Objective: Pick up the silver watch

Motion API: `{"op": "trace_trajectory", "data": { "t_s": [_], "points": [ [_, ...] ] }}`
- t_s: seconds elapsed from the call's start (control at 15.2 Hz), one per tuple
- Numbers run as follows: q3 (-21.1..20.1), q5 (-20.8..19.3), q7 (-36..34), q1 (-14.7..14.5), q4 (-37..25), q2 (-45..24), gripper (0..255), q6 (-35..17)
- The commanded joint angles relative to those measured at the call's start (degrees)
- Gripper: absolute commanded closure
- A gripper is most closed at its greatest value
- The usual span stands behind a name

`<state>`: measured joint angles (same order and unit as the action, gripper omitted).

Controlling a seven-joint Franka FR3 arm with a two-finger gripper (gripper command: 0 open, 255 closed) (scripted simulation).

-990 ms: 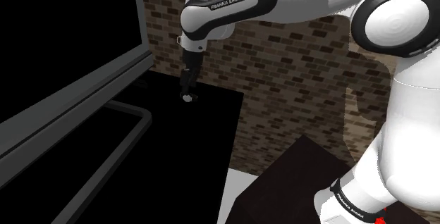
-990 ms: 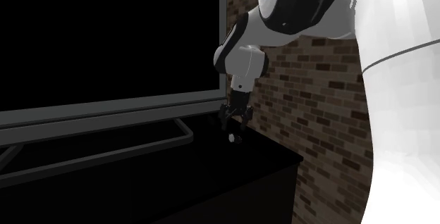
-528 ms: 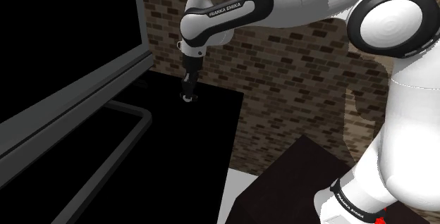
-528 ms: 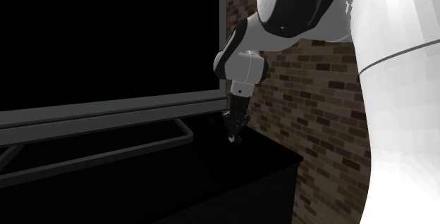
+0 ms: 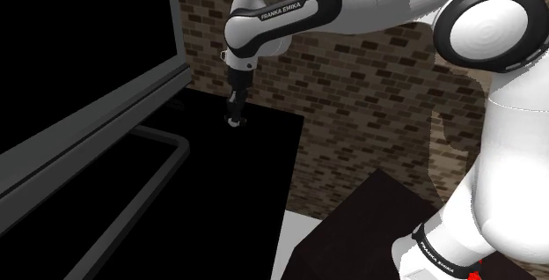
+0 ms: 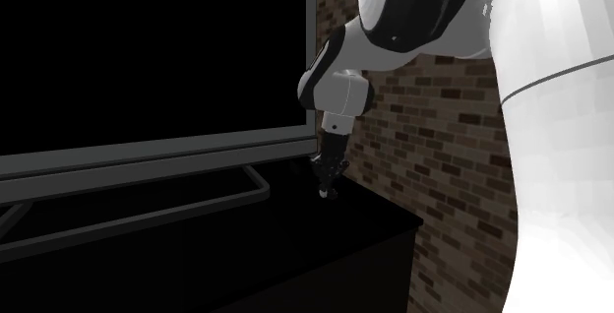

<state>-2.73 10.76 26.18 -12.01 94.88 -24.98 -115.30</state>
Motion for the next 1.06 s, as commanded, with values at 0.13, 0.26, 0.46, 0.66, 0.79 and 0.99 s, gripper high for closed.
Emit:
{"op": "trace_trajectory", "data": {
  "t_s": [0.13, 0.26, 0.46, 0.66, 0.79, 0.99],
  "points": [
    [0.03, -0.12, -0.37, 0.04, -1.17, 1.05, 255, 2.20],
    [0.04, -0.19, -0.60, 0.06, -1.96, 1.57, 255, 3.49],
    [0.06, -0.30, -0.94, 0.09, -3.26, 2.27, 255, 5.46],
    [0.07, -0.39, -1.29, 0.12, -4.69, 2.88, 255, 7.47],
    [0.08, -0.45, -1.52, 0.14, -5.73, 3.22, 255, 8.83],
    [0.08, -0.49, -1.65, 0.15, -6.35, 3.40, 255, 9.62]
  ]
}}
